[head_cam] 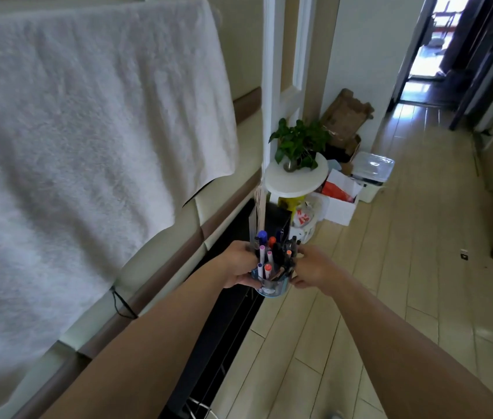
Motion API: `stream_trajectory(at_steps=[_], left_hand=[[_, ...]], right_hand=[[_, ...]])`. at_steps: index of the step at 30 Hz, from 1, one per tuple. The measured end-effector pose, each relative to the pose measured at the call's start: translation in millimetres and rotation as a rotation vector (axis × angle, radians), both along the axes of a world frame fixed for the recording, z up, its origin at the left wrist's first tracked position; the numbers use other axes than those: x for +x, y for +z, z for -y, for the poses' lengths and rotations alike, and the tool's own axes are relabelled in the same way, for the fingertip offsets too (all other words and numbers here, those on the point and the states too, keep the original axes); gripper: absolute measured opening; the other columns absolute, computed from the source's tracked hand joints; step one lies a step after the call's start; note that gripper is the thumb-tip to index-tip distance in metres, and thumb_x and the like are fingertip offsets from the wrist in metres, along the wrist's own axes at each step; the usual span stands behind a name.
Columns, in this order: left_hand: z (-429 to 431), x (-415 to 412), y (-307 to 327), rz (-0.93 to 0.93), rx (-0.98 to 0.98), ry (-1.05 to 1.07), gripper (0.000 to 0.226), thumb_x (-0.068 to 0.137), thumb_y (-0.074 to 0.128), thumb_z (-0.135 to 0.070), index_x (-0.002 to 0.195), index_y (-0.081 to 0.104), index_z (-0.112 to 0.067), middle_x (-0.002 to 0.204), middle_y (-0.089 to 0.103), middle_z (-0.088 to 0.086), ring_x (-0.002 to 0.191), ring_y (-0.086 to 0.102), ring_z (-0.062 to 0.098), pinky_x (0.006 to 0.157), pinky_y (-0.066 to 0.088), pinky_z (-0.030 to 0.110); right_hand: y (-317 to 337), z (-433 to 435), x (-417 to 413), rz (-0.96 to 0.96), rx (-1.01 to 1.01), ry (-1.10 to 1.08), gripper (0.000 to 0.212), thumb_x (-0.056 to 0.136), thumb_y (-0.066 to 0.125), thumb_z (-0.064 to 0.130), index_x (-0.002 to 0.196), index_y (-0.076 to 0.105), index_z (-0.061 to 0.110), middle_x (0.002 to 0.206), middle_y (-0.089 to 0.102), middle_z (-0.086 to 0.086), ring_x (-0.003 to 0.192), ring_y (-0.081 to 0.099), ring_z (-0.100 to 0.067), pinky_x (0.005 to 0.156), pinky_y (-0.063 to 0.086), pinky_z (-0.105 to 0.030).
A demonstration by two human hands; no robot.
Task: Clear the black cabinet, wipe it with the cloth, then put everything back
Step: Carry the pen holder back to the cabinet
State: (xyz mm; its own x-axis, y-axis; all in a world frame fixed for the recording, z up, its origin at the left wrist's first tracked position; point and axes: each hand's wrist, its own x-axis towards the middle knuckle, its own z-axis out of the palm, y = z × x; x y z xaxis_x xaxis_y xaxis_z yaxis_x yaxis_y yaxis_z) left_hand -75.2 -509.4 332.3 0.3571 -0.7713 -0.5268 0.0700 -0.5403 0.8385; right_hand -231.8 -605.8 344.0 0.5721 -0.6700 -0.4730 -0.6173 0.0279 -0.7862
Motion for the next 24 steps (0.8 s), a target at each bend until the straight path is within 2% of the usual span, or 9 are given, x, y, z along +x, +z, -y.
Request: stream_trajectory(at_steps=[2, 4, 9, 11, 13, 15, 17, 21, 24], left_hand=[[24, 2, -3, 0.000, -0.002, 0.035, 0.031, 0.097, 0.047, 0.004, 0.115, 0.070, -0.007, 0.106, 0.075, 0.015, 0.092, 0.075, 0.029, 0.079, 0.062, 0.050], [53, 1, -4, 0.010, -0.007, 0.078, 0.030, 0.097, 0.046, 0.004, 0.114, 0.069, -0.005, 0.107, 0.075, 0.016, 0.093, 0.075, 0.030, 0.080, 0.062, 0.051], [127, -4, -7, -0.011, 0.001, 0.193, 0.023, 0.098, 0.052, 0.002, 0.114, 0.068, -0.004, 0.105, 0.075, 0.016, 0.089, 0.076, 0.029, 0.078, 0.062, 0.050], [153, -5, -11, -0.025, 0.005, 0.231, 0.023, 0.097, 0.053, 0.003, 0.113, 0.068, -0.004, 0.105, 0.075, 0.017, 0.090, 0.075, 0.030, 0.080, 0.062, 0.052], [175, -4, -16, -0.040, -0.003, 0.262, 0.022, 0.096, 0.055, 0.002, 0.112, 0.068, -0.004, 0.106, 0.075, 0.017, 0.093, 0.075, 0.031, 0.081, 0.061, 0.053], [192, 0, -23, -0.047, 0.005, 0.294, 0.022, 0.096, 0.055, 0.001, 0.114, 0.068, -0.004, 0.106, 0.075, 0.017, 0.093, 0.075, 0.031, 0.080, 0.062, 0.052], [207, 5, -33, -0.052, 0.017, 0.311, 0.023, 0.096, 0.055, -0.001, 0.115, 0.067, -0.005, 0.108, 0.074, 0.016, 0.093, 0.075, 0.031, 0.079, 0.062, 0.052], [232, 29, -52, -0.087, 0.010, 0.348, 0.022, 0.097, 0.055, -0.003, 0.116, 0.066, -0.004, 0.110, 0.074, 0.017, 0.094, 0.075, 0.032, 0.076, 0.063, 0.048], [248, 53, -66, -0.113, 0.013, 0.374, 0.023, 0.098, 0.054, -0.002, 0.118, 0.065, -0.003, 0.110, 0.073, 0.018, 0.093, 0.075, 0.031, 0.068, 0.062, 0.040]], right_hand=[[-1, 27, 4, 0.015, -0.007, 0.030, 0.029, 0.095, 0.052, 0.015, 0.120, 0.062, 0.005, 0.082, 0.067, -0.019, 0.069, 0.060, -0.036, 0.068, 0.054, -0.040], [-7, 63, 8, 0.033, -0.001, 0.050, 0.029, 0.094, 0.053, 0.015, 0.118, 0.061, 0.001, 0.077, 0.059, -0.013, 0.067, 0.051, -0.026, 0.064, 0.045, -0.038], [-11, 148, 15, 0.044, 0.019, 0.119, 0.024, 0.094, 0.057, 0.019, 0.115, 0.066, 0.010, 0.087, 0.072, -0.016, 0.071, 0.063, -0.026, 0.069, 0.056, -0.036], [-14, 179, 18, 0.046, 0.037, 0.147, 0.027, 0.094, 0.059, 0.019, 0.118, 0.064, 0.007, 0.102, 0.071, -0.028, 0.073, 0.061, -0.027, 0.079, 0.059, -0.043], [-17, 207, 23, 0.049, 0.053, 0.178, 0.027, 0.095, 0.058, 0.017, 0.120, 0.062, 0.007, 0.109, 0.068, -0.030, 0.074, 0.062, -0.029, 0.087, 0.056, -0.054], [-21, 228, 29, 0.049, 0.047, 0.218, 0.024, 0.093, 0.061, 0.019, 0.116, 0.064, 0.012, 0.105, 0.071, -0.024, 0.083, 0.071, -0.035, 0.086, 0.057, -0.053], [-26, 243, 36, 0.050, 0.056, 0.226, 0.017, 0.093, 0.063, 0.022, 0.108, 0.066, 0.016, 0.099, 0.073, -0.019, 0.089, 0.073, -0.035, 0.084, 0.059, -0.049], [-38, 271, 65, 0.042, 0.112, 0.231, 0.015, 0.091, 0.066, 0.021, 0.103, 0.069, 0.012, 0.089, 0.072, -0.015, 0.080, 0.068, -0.028, 0.074, 0.058, -0.038], [-51, 285, 89, 0.030, 0.101, 0.231, 0.015, 0.088, 0.068, 0.023, 0.100, 0.070, 0.015, 0.091, 0.073, -0.017, 0.079, 0.069, -0.025, 0.074, 0.059, -0.038]])
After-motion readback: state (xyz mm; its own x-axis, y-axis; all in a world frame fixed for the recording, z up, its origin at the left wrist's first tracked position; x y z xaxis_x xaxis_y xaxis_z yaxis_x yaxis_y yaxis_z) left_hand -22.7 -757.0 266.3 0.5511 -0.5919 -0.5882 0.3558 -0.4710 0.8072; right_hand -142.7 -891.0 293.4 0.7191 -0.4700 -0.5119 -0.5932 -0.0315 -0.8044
